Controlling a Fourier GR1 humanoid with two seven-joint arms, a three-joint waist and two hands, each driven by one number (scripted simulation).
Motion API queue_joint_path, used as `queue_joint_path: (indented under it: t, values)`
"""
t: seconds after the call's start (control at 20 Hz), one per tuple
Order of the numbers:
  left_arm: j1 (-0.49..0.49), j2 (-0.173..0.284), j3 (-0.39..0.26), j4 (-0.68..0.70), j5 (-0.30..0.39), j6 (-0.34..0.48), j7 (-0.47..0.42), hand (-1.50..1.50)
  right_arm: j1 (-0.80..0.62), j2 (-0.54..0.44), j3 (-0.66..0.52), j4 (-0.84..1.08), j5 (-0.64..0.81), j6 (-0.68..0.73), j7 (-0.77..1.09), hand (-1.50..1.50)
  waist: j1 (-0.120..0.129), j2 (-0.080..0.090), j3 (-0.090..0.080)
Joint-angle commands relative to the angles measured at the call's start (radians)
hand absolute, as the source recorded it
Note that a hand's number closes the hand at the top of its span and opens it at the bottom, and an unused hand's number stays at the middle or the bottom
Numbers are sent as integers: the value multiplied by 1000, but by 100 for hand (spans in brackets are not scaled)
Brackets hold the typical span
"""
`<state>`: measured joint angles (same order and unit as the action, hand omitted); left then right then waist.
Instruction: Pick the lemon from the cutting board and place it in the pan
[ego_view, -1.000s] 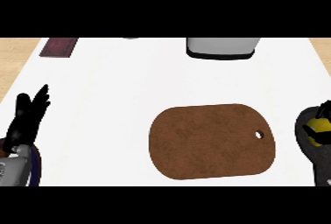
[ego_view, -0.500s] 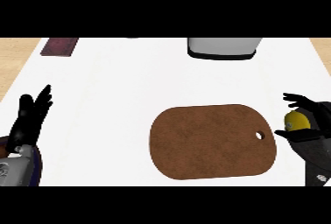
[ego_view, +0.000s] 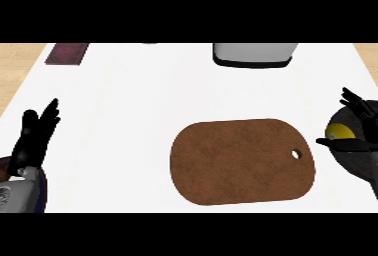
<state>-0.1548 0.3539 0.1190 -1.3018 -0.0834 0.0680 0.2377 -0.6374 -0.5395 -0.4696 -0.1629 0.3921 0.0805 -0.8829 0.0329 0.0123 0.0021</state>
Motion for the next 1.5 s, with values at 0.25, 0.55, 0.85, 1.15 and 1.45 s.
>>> queue_joint_path:
  t: [0.25, 0.55, 0.85, 1.15, 1.45]
  values:
    - [-15, -2, 19, 30, -3, 1, 9, 0, 58, -214, -119, 34, -123, 149, 52, -150, -17, 1, 2]
    - [-9, -13, 5, -28, -10, 10, 49, 0, 121, -381, -201, 52, -204, 281, 77, -150, -17, 2, 5]
    - [20, 7, 34, 8, -1, -8, -21, 0, 235, -482, -232, 51, -239, 444, 39, -150, -22, 3, 7]
    - [70, -3, 35, -6, 4, -11, -40, 0, 321, -583, -228, 26, -241, 564, 51, -150, -30, -2, 10]
    - [54, -1, 38, -11, 13, -18, -10, 0, 389, -577, -235, -7, -256, 576, 12, -150, -46, -6, 15]
